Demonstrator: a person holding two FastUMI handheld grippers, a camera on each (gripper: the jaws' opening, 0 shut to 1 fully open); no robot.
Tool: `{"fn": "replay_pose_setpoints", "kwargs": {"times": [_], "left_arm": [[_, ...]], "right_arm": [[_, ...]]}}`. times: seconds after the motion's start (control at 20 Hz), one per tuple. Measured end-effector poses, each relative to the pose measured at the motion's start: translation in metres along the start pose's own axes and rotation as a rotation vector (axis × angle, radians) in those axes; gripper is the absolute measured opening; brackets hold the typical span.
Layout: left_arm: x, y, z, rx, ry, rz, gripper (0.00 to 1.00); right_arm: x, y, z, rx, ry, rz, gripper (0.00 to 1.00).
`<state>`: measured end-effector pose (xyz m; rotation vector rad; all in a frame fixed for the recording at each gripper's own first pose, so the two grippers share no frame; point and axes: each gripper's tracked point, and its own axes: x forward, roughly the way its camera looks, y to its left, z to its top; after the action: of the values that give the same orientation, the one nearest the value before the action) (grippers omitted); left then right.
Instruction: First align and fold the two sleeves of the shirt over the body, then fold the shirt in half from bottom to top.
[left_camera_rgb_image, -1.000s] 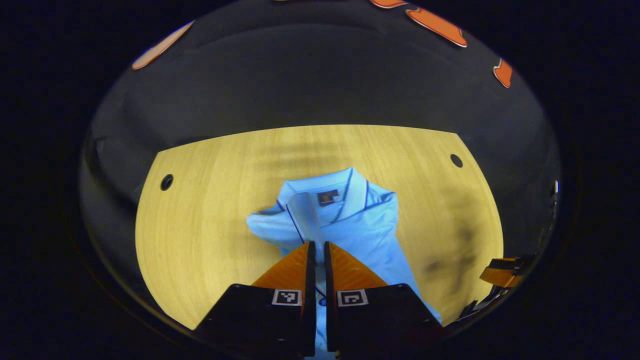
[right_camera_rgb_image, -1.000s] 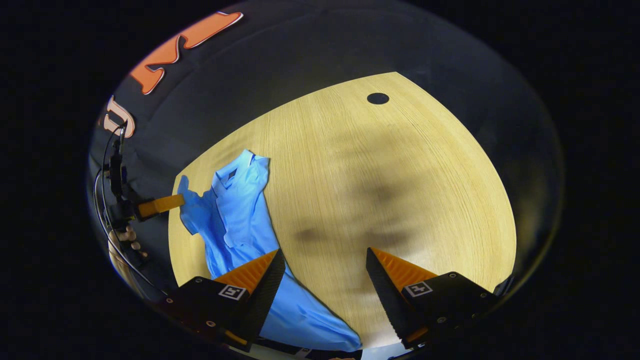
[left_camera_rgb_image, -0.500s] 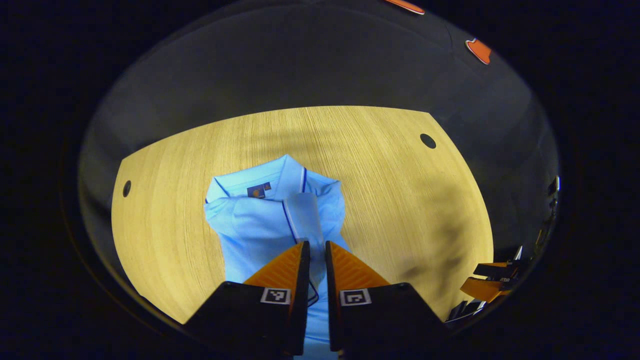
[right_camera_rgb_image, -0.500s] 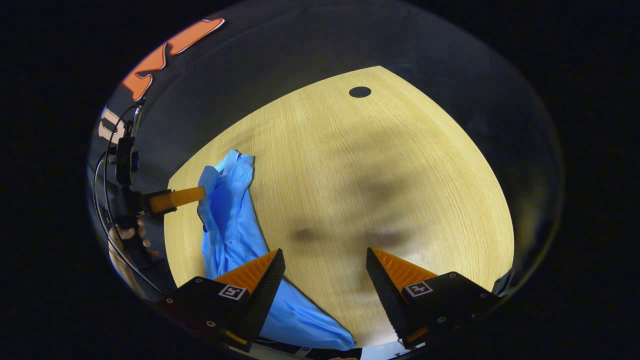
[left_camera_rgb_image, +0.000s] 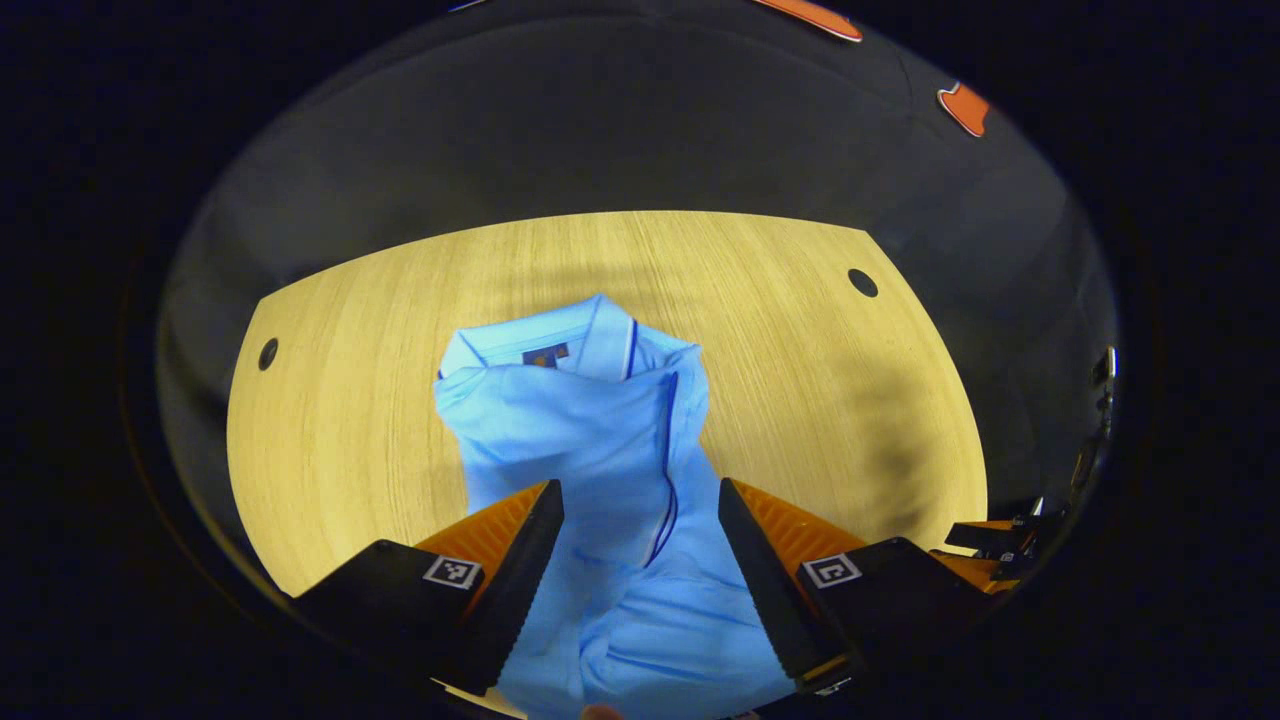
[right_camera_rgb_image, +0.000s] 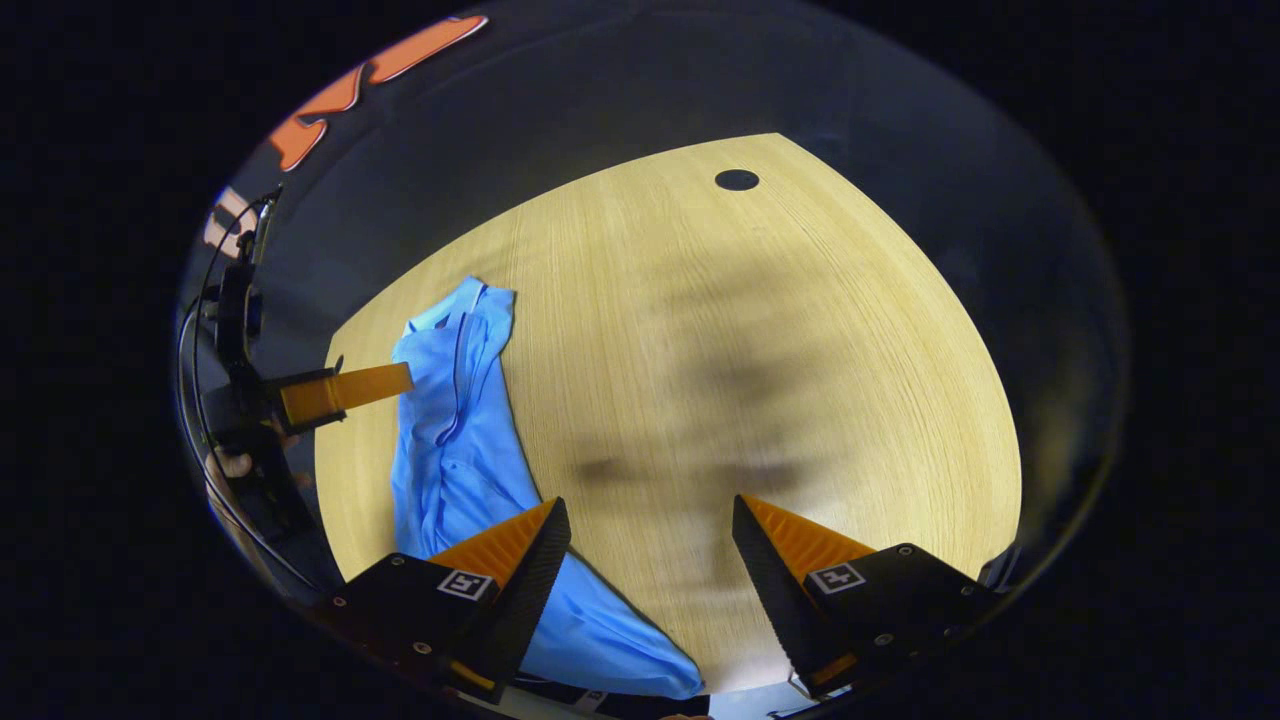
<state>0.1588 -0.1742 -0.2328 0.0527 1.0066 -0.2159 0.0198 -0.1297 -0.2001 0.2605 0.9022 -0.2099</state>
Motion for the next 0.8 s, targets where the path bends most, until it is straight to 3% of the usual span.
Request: {"fn": "replay_pose_setpoints", "kwargs": {"times": [0.35, 0.5, 0.7, 0.8], "left_arm": [[-0.052, 0.062, -0.064, -0.035, -0.001, 0.049, 1.00], [-0.073, 0.081, -0.126, -0.069, 0.063, 0.046, 1.00], [-0.091, 0.109, -0.195, -0.059, 0.119, 0.096, 1.00], [-0.094, 0.110, -0.237, -0.105, 0.167, 0.092, 1.00]], "right_arm": [[-0.001, 0.020, -0.039, -0.145, 0.015, -0.054, 0.99], [-0.006, 0.023, -0.073, -0.208, 0.050, -0.077, 0.99], [-0.008, 0.016, -0.119, -0.259, 0.129, -0.109, 0.99], [-0.012, 0.011, -0.146, -0.255, 0.170, -0.121, 0.99]]}}
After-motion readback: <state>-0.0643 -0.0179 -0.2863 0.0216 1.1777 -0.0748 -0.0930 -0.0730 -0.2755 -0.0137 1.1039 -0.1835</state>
